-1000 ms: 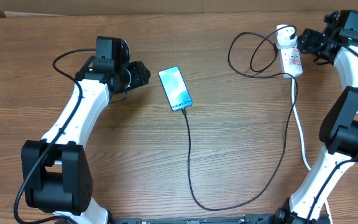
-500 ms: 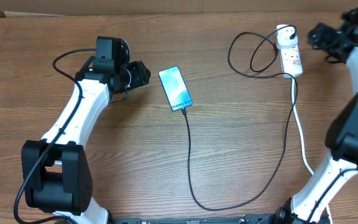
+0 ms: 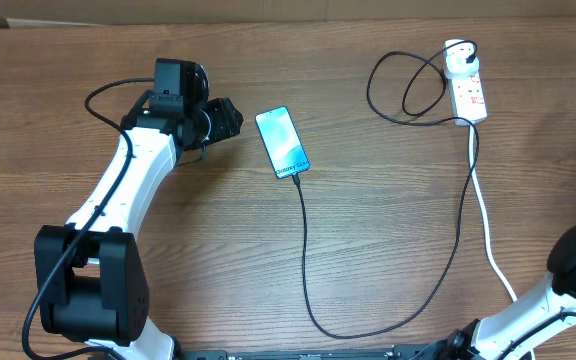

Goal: Plug charger to phone and switch on socket
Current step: 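Lift the right gripper away from the power strip and reposition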

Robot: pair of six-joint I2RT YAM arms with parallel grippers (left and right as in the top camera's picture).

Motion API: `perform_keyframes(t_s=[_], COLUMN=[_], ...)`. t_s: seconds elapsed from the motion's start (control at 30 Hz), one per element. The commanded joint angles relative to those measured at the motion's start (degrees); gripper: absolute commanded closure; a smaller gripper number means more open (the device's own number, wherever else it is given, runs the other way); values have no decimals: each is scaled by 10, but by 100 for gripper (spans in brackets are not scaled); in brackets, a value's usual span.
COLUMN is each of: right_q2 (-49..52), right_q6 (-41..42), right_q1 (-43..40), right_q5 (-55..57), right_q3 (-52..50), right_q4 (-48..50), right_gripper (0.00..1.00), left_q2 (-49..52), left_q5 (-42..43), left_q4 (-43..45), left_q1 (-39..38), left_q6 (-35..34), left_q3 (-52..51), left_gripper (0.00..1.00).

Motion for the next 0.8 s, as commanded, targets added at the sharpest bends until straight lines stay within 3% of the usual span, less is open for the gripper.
perform_keyframes(t_s=[0.0, 0.33, 0.63, 0.77], right_q2=[10, 74, 118, 132], right_q6=[2, 2, 106, 109], right_q1=[18, 106, 139, 139], right_q5=[-35, 10, 71, 71], right_q3=[2, 2, -4, -5], right_q4=[16, 23, 40, 18], right_gripper=[0, 0, 0, 0], left_q2=[-6, -6, -6, -6], left_q5=[-5, -5, -5, -5], left_q4=[5, 6, 5, 4], left_q1=[-5, -9, -9, -9], left_q6=[9, 4, 4, 4], left_q3=[-1, -1, -1, -1], left_gripper=[42, 40, 36, 34])
